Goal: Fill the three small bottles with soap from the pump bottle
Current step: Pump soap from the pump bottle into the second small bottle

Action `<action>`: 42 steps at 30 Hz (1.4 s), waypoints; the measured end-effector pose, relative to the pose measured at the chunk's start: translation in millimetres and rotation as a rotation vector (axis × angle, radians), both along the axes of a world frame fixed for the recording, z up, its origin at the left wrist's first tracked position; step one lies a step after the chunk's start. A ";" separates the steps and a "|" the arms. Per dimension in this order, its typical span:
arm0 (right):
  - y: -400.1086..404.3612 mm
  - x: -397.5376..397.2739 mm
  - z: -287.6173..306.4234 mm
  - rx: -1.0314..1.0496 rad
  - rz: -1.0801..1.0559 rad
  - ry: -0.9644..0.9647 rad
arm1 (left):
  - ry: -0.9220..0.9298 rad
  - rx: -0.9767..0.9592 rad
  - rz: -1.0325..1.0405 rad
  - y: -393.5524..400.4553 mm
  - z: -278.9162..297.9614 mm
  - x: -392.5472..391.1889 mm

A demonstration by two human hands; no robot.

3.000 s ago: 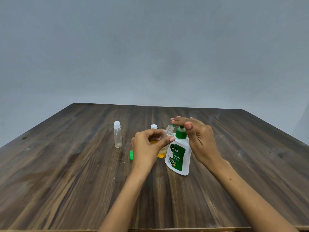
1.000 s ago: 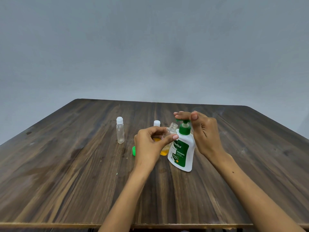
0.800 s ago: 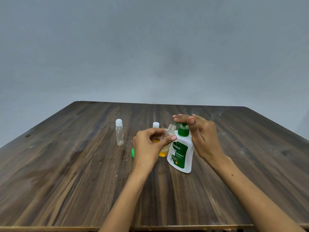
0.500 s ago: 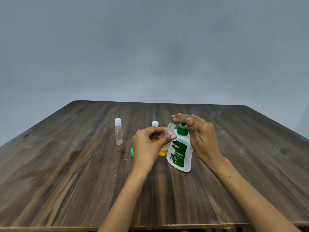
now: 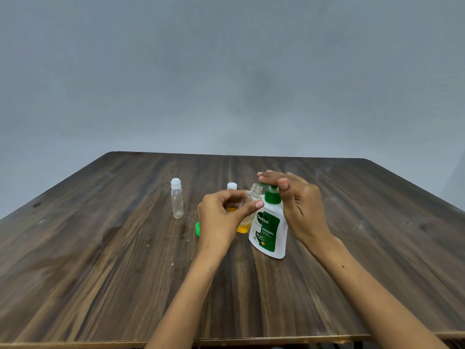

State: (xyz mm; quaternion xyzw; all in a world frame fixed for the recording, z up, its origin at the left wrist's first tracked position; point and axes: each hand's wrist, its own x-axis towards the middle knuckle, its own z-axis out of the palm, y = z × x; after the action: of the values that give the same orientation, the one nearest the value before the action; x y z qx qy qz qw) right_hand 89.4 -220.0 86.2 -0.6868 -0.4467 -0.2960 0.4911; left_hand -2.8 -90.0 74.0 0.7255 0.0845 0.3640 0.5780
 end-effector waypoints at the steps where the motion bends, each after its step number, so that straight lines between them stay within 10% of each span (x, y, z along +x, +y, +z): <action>1: -0.7 0.6 1.4 -0.011 -0.006 0.000 | 0.000 0.001 -0.001 -0.4 0.1 -0.1; 42: 6.3 0.4 -5.7 0.059 -0.034 -0.010 | 0.010 -0.017 -0.002 -0.8 0.1 -1.9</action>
State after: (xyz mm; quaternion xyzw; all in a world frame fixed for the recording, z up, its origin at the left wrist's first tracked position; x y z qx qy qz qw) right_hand 89.8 -213.7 80.5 -0.6780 -0.4286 -0.3208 0.5038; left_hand -4.6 -90.7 74.1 0.7224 0.0899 0.3589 0.5841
